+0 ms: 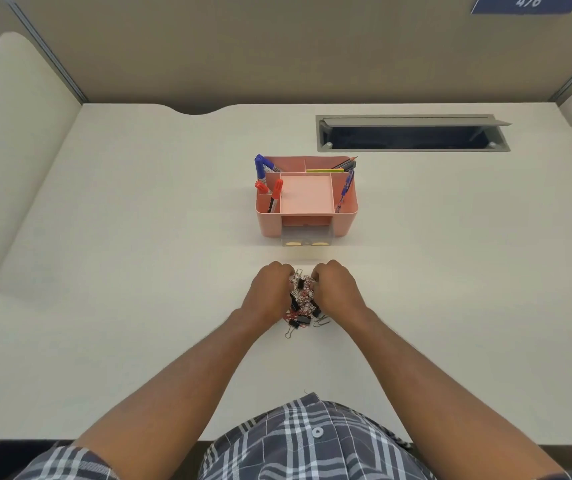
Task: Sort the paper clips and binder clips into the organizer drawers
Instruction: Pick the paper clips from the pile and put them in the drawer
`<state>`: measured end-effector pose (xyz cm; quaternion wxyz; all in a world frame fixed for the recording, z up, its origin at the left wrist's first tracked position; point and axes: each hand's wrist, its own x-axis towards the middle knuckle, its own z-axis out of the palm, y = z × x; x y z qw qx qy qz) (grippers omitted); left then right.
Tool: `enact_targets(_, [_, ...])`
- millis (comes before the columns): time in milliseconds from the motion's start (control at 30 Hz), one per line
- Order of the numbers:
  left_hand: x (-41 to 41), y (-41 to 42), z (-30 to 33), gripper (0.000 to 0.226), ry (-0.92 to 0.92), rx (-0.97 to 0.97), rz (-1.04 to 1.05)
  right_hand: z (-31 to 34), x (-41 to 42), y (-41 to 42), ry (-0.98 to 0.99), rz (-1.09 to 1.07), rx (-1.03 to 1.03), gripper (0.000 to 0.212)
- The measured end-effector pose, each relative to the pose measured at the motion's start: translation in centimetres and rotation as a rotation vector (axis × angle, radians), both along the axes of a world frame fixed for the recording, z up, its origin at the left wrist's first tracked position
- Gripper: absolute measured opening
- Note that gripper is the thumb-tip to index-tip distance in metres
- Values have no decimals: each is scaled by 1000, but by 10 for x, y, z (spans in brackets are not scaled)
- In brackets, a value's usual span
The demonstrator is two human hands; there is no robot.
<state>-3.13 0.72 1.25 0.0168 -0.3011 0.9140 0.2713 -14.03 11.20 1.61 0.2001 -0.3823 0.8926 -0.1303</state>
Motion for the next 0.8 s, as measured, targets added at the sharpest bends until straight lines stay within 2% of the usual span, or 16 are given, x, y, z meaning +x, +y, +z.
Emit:
enact_targets(300, [0,4,0,43,53,97,48,9,-6,5,-98,-39,-4,7])
enact_targets(433, [0,4,3,49,56,158,77,12,-11,8,-225,-95,-50,9])
enact_targets(533, [3,0,6,48,99,226,117,12,-16,10,-344,-178,-106,15])
enact_targets(800, [6,-5,9,41,201,318,203,14,-19,13,-352,-187,-159,9])
